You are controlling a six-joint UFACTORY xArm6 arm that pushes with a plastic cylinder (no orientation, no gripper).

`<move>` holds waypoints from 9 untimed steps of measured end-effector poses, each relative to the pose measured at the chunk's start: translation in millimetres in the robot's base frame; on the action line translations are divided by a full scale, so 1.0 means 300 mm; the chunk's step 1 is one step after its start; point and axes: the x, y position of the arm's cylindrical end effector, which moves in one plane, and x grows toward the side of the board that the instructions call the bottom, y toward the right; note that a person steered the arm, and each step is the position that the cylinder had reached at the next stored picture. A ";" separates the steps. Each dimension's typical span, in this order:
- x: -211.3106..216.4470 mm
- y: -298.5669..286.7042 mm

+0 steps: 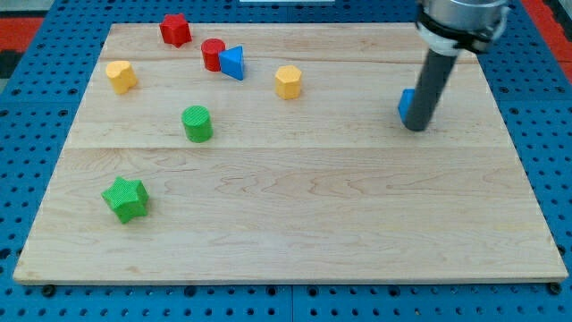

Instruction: Move the blue cube closer to the yellow hexagon

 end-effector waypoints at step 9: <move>-0.237 0.122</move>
